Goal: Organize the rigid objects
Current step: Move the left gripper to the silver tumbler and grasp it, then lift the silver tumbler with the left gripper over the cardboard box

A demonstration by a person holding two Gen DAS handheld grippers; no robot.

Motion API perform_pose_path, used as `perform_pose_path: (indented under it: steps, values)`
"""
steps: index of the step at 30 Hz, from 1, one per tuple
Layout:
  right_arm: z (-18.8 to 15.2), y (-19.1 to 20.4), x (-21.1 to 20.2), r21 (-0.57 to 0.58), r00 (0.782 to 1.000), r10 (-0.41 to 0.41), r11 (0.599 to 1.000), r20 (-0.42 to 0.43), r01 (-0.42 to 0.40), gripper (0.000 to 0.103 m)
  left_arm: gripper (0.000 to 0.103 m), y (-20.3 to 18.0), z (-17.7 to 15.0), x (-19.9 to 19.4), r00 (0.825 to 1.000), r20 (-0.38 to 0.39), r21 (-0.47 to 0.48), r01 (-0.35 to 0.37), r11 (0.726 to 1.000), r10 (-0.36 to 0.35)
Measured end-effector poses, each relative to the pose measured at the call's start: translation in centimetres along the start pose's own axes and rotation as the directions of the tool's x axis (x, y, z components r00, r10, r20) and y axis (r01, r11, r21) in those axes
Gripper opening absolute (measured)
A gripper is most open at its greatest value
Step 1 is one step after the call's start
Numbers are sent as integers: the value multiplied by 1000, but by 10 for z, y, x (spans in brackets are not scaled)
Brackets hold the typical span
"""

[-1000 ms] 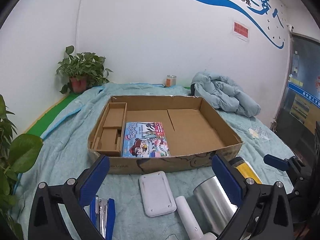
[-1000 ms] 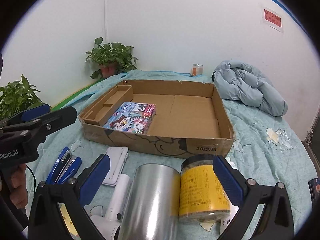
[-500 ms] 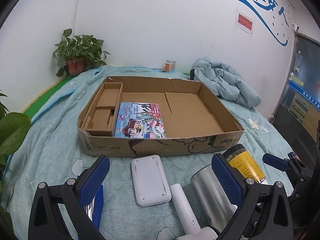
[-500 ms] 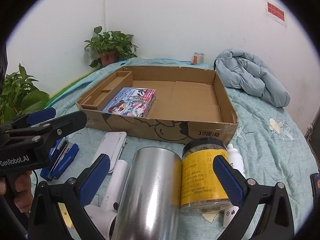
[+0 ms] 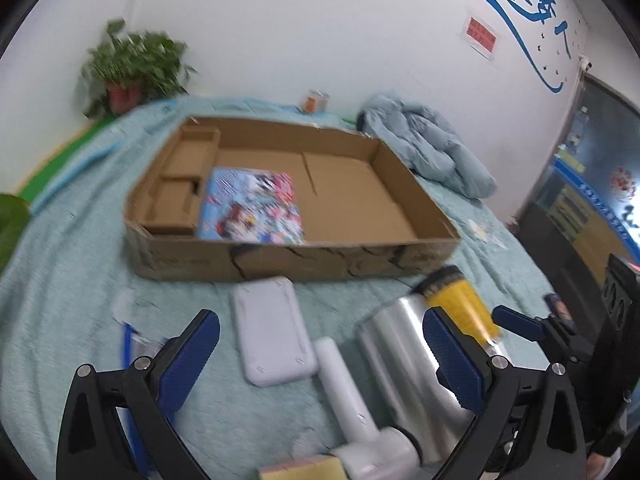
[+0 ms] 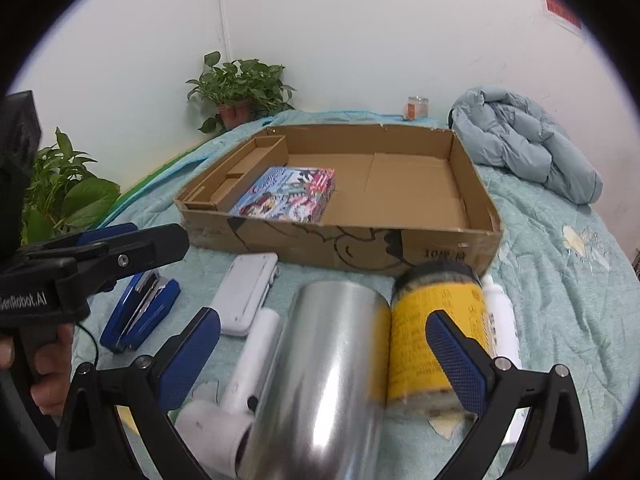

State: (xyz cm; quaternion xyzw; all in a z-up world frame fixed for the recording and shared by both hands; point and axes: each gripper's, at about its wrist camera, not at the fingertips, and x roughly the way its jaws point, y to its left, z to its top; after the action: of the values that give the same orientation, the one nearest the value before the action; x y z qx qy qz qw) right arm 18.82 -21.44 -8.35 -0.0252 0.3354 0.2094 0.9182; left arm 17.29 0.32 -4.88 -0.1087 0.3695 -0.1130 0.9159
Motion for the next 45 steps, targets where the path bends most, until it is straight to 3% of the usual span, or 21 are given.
perform_pose_path:
  steps: [2, 5, 8, 13, 17, 20, 27, 30, 45]
  values:
    - [-5, -12, -11, 46, 999, 27, 999, -32, -25, 102, 102, 0, -4, 10, 994, -55, -31, 95, 995, -97]
    - [-14, -25, -30, 85, 997, 42, 996, -60, -37, 102, 102, -8, -9, 30, 967, -133, -61, 212, 975, -219]
    - [-24, -34, -37, 92, 994, 25, 996, -105, -15, 102, 102, -23, -10, 47, 952, -171, -34, 252, 967, -254]
    - [-36, -43, -30, 178, 981, 98, 982, -168, -68, 99, 101, -45, -9, 77, 909, -264, -62, 318, 946, -323]
    - [-43, -34, -14, 171, 966, 133, 981, -222, -96, 95, 99, -55, -12, 95, 886, -315, -82, 333, 939, -341]
    - [-46, -25, 2, 152, 951, 155, 981, -266, -118, 87, 99, -56, -14, 108, 887, -347, -67, 299, 952, -303]
    - [-48, -7, 27, 115, 933, 166, 984, -320, -135, 87, 99, -57, -16, 130, 879, -390, -65, 271, 960, -275]
    - [-47, -2, 28, 87, 939, 138, 989, -315, -117, 88, 92, -52, -20, 138, 869, -420, -73, 254, 965, -260]
    - [-48, -3, 31, 111, 943, 125, 989, -310, -94, 87, 90, -57, -24, 138, 882, -392, -69, 255, 965, -261]
